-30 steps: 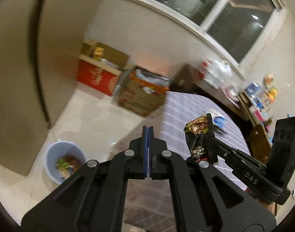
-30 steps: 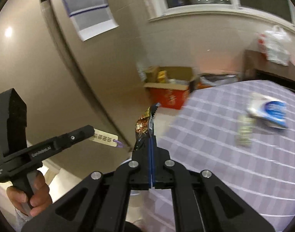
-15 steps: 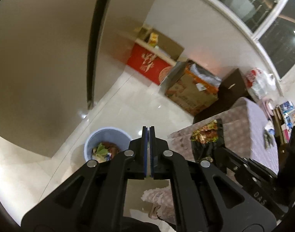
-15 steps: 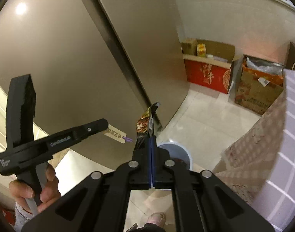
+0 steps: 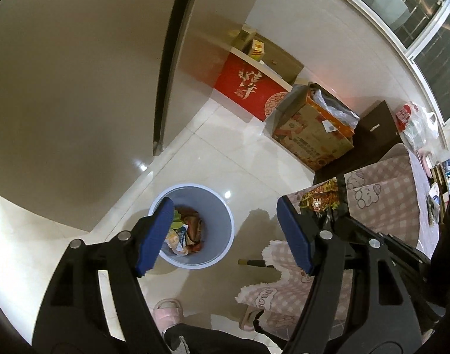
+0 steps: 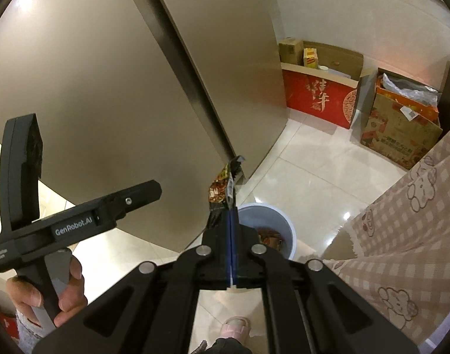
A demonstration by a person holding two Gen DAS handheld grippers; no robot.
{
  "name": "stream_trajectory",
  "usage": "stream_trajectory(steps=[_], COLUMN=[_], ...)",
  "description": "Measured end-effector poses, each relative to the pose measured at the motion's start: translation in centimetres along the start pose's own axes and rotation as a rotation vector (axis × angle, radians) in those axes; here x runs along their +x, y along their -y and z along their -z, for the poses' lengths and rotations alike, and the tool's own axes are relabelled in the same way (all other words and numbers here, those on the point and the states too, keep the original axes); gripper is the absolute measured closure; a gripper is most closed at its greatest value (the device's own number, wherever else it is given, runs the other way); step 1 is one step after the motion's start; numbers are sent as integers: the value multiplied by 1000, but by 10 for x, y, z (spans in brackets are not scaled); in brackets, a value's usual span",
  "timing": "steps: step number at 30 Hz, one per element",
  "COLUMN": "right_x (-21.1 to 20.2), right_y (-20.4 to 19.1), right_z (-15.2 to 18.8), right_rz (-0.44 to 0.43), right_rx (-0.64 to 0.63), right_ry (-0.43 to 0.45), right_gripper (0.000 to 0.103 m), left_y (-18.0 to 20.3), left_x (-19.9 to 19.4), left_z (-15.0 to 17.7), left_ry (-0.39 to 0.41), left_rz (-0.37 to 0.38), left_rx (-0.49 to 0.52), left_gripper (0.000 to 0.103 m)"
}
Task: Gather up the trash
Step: 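Open the left tool, then the right tool, dropping both items into the bin, then move both open tools back to the table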
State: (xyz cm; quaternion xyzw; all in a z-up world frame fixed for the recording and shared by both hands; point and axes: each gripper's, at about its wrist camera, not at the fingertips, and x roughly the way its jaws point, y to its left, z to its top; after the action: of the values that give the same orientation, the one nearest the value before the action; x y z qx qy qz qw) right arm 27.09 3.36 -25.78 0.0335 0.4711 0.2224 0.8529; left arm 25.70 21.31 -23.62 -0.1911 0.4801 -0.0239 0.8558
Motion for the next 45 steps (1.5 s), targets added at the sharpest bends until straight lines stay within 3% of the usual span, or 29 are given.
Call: stream_trajectory(steps=[8, 10, 11, 12, 13, 27, 36, 45], right_x=[15, 17, 19, 19, 18, -37, -128, -233], right_y=[-16, -18, -19, -19, -19, -19, 20, 123], right_z=[-9, -12, -14, -14, -14, -1, 12, 40], right_rz=[-14, -19, -23, -23, -15, 17, 63, 228], right_rx=[-21, -20, -13, -7, -5, -15, -1, 65], right_ry=[14, 41, 45, 47, 58, 93, 187, 290], right_gripper=[101, 94, 85, 68, 64, 61, 55, 50], left_y=[-13, -18, -20, -22, -22, 18, 95, 253], left_x=[-5, -7, -7, -8, -9, -46, -78, -69], left_z=[0, -1, -1, 0, 0, 11, 24, 52], left_ry=[25, 27, 27, 26, 26, 74, 123, 104], left_rz=[-32, -35, -36, -36, -39, -36, -25, 69], left_rx=[-17, -33, -43, -45, -45, 22, 140, 376], left_gripper=[31, 31, 30, 30, 30, 28, 26, 24])
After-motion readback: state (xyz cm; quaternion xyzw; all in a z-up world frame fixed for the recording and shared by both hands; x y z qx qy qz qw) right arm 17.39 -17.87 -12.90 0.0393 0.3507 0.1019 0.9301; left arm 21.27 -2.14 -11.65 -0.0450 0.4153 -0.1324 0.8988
